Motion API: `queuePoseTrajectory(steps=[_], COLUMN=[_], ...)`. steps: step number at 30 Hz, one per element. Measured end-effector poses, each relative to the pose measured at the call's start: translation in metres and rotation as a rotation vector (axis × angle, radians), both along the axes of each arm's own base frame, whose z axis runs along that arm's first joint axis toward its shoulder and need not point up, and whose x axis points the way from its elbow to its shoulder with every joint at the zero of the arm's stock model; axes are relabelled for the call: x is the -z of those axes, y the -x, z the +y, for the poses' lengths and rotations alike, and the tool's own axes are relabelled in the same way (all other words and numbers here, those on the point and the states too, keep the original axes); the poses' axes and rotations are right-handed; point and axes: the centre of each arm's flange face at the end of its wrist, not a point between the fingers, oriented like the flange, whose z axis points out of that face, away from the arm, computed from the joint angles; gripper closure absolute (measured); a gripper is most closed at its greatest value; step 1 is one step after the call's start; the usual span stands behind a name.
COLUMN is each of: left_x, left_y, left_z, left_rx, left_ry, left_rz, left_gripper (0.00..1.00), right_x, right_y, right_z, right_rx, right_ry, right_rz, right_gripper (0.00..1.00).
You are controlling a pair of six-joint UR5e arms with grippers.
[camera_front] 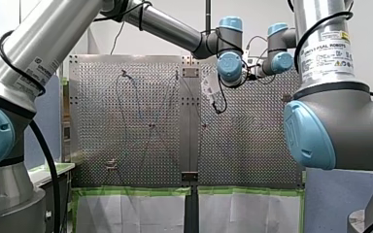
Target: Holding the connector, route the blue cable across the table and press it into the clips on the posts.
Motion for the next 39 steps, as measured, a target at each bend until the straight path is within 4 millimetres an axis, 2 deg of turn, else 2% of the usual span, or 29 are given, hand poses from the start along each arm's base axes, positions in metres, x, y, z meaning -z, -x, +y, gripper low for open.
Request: queuePoseTrajectory(steps=[8, 11, 39], left_x=[-0.019, -0.019, 0.063], left_y=[0.009, 0.011, 0.023], left_z=[0.015, 0.021, 0.048], left_rx=[0.023, 0.01, 0.007], left_ry=[0.067, 0.067, 0.179], left_rz=[-0.037, -0.05, -0.025], left_gripper=[0.02, 0.02, 0.02], right_x=[0.0, 0.0, 0.0], right_y=[0.0, 0.0, 0.0], right_z=[0.0, 0.0, 0.0], right_rx=[0.0, 0.0, -0.001], right_ry=[-0.001, -0.001, 0.0], right_rz=[0.0, 0.0, 0.002], right_gripper=[1.0, 1.0, 1.0])
